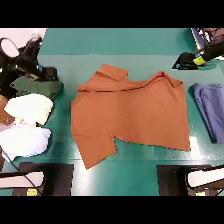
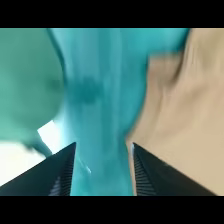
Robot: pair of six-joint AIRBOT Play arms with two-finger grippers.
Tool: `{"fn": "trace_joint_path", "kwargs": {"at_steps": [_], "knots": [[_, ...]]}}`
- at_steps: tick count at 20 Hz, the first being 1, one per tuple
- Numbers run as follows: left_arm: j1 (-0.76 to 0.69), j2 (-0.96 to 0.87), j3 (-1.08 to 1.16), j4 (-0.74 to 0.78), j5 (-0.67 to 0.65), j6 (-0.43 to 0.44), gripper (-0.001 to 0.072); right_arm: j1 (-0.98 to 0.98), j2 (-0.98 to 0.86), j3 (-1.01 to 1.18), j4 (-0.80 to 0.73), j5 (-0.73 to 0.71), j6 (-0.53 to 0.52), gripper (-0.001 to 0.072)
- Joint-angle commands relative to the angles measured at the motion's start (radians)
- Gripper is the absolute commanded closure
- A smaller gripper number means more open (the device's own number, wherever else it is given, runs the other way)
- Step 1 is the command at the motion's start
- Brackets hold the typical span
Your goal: Fold the shirts.
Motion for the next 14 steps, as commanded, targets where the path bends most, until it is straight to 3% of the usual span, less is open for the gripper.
{"fn": "trace_joint_path", "kwargs": {"at_steps": [1, 7, 14], "knots": [[0.014, 0.157, -0.292, -0.112, -0.006, 0.005, 0.0281, -0.047, 0.115, -0.151, 0.081, 0.027, -0.027, 0.0276], [0.013, 0.375, -0.796, -0.259, 0.063, 0.007, 0.0281, -0.098, 0.351, -0.505, 0.157, -0.069, -0.043, 0.0276], [0.008, 0.386, -0.935, -0.392, 0.187, 0.049, 0.0281, -0.097, 0.471, -0.647, 0.157, -0.121, -0.043, 0.0276]]}}
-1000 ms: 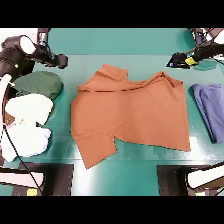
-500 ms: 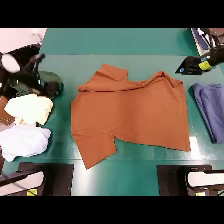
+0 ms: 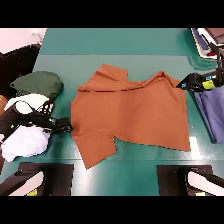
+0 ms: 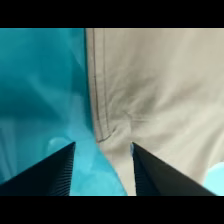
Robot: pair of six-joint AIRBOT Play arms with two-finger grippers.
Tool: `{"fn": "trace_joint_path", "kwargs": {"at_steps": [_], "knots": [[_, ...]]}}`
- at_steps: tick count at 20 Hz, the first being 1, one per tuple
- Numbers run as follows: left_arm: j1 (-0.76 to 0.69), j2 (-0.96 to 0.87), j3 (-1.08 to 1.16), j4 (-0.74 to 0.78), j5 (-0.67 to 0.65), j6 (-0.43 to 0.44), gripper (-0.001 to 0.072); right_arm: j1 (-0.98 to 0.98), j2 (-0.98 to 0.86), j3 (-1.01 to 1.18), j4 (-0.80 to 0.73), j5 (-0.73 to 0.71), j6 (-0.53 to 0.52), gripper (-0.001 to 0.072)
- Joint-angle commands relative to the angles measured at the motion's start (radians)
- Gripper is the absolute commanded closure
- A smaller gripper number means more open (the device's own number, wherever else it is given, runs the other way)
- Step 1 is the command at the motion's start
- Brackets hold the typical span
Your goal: Fold the shirts.
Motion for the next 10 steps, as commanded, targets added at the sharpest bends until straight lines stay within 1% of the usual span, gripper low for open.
{"fn": "trace_joint_path", "kwargs": {"at_steps": [1, 4, 5, 6, 7, 10], "knots": [[-0.026, 0.010, -0.058, -0.053, 0.081, 0.014, 0.0282, -0.002, 0.049, -0.056, 0.006, -0.018, -0.001, 0.0276], [-0.152, 0.007, -0.060, -0.052, 0.153, 0.012, 0.0283, -0.002, 0.049, -0.055, 0.007, -0.013, 0.000, 0.0276], [-0.172, 0.007, -0.060, -0.047, 0.159, 0.011, 0.0284, -0.002, 0.049, -0.055, 0.005, -0.005, 0.000, 0.0276], [-0.173, 0.007, -0.059, -0.048, 0.157, 0.001, 0.0413, -0.007, 0.049, -0.055, -0.002, 0.014, 0.000, 0.0276], [-0.173, 0.009, -0.054, -0.043, 0.157, 0.003, 0.0690, -0.018, 0.049, -0.056, -0.009, 0.040, 0.000, 0.0276], [-0.173, 0.010, 0.001, -0.035, 0.125, 0.004, 0.0686, -0.077, 0.054, -0.076, -0.112, 0.135, 0.002, 0.0276]]}}
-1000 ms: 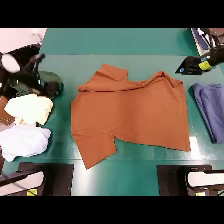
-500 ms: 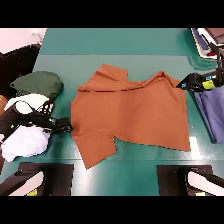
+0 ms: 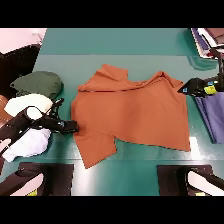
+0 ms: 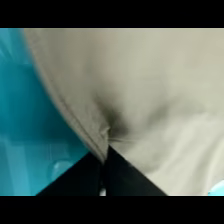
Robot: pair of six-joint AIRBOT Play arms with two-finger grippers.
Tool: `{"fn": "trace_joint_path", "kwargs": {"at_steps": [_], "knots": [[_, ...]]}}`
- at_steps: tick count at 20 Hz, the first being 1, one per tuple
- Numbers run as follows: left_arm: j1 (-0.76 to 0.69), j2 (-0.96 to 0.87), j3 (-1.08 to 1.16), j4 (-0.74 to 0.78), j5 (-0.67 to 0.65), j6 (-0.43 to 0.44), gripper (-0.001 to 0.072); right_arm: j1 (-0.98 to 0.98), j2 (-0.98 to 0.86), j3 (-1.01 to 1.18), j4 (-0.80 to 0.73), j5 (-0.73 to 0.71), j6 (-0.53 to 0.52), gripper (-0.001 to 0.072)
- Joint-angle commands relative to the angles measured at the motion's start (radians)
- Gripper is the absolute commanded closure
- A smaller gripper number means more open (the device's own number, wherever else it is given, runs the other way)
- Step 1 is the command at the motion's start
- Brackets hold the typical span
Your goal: Fold the shirts.
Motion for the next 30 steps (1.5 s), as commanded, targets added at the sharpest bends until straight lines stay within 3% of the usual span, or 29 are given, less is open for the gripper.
{"fn": "trace_joint_path", "kwargs": {"at_steps": [1, 4, 6, 10, 16, 18, 22, 23, 24, 25, 26, 27, 30], "knots": [[-0.014, 0.002, 0.062, 0.005, -0.020, -0.002, 0.0686, -0.071, 0.020, -0.056, -0.127, 0.103, 0.005, 0.0276], [-0.014, 0.002, 0.142, 0.006, -0.039, 0.011, 0.0686, -0.211, 0.098, -0.266, -0.258, 0.093, 0.027, 0.0272], [-0.014, 0.002, 0.179, 0.005, -0.036, 0.033, 0.0686, -0.329, 0.142, -0.419, -0.313, 0.092, 0.027, 0.0158], [-0.014, 0.002, 0.196, 0.005, 0.014, 0.034, 0.0685, -0.492, 0.168, -0.631, -0.306, 0.075, 0.027, 0.0161], [-0.014, 0.002, 0.196, 0.006, 0.030, 0.052, 0.0685, -0.496, 0.167, -0.744, -0.304, -0.038, 0.027, 0.0162], [-0.014, 0.002, 0.196, 0.006, 0.032, 0.051, 0.0685, -0.496, 0.167, -0.745, -0.275, -0.053, 0.027, 0.0232], [-0.014, 0.002, 0.196, 0.005, 0.039, 0.051, 0.0685, -0.415, 0.167, -0.745, -0.226, -0.074, 0.026, 0.0255], [-0.014, 0.002, 0.196, 0.005, 0.036, 0.051, 0.0685, -0.366, 0.167, -0.745, -0.228, -0.077, 0.026, 0.0443], [-0.014, 0.002, 0.196, 0.005, 0.036, 0.051, 0.0686, -0.321, 0.168, -0.745, -0.228, -0.089, 0.026, 0.0520], [-0.014, 0.002, 0.199, 0.008, 0.035, 0.051, 0.0686, -0.275, 0.168, -0.741, -0.229, -0.098, 0.026, 0.0540], [-0.014, 0.002, 0.209, 0.014, 0.023, 0.051, 0.0686, -0.234, 0.168, -0.729, -0.228, -0.098, 0.026, 0.0661], [-0.014, 0.003, 0.226, 0.019, 0.004, 0.051, 0.0686, -0.194, 0.168, -0.705, -0.228, -0.095, 0.026, 0.0694], [-0.014, 0.071, 0.314, 0.054, -0.016, 0.040, 0.0686, -0.103, 0.179, -0.570, -0.225, -0.055, 0.027, 0.0695]]}}
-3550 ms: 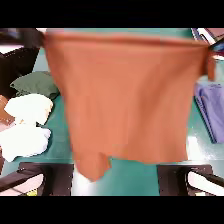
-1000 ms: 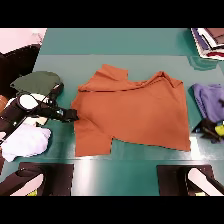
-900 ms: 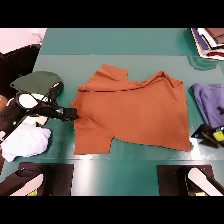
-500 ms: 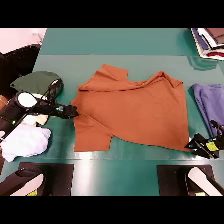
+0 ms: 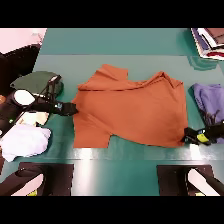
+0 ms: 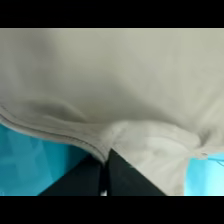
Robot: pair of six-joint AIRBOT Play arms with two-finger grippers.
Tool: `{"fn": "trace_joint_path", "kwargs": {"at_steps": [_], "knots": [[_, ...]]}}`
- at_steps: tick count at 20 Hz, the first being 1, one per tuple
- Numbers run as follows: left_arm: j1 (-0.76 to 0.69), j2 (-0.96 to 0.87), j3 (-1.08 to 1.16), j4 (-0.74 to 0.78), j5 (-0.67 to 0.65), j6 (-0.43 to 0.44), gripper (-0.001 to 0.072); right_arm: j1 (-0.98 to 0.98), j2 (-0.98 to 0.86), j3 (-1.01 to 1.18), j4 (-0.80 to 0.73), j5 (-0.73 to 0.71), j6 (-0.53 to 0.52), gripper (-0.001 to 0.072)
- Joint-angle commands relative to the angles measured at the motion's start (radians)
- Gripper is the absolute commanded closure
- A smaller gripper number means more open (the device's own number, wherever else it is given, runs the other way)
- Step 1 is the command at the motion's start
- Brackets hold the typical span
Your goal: Fold the shirts.
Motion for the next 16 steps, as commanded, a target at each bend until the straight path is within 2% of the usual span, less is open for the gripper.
{"fn": "trace_joint_path", "kwargs": {"at_steps": [1, 3, 7, 12, 16], "knots": [[0.000, 0.084, 0.104, 0.066, -0.024, -0.032, 0.0686, 0.116, 0.029, 0.153, 0.010, 0.049, 0.003, 0.0694], [0.000, 0.166, 0.227, 0.141, -0.057, -0.080, 0.0686, 0.151, 0.083, 0.314, 0.010, 0.034, 0.029, 0.0695], [0.000, 0.266, 0.574, 0.232, -0.104, -0.108, 0.0686, 0.155, 0.173, 0.684, 0.006, 0.011, 0.052, 0.0695], [0.000, 0.278, 1.022, 0.235, -0.072, -0.152, 0.0686, 0.155, 0.236, 1.094, 0.004, -0.068, 0.055, 0.0694], [0.000, 0.278, 1.241, 0.235, -0.023, -0.161, 0.0687, 0.154, 0.264, 1.306, -0.062, -0.060, 0.056, 0.0695]]}}
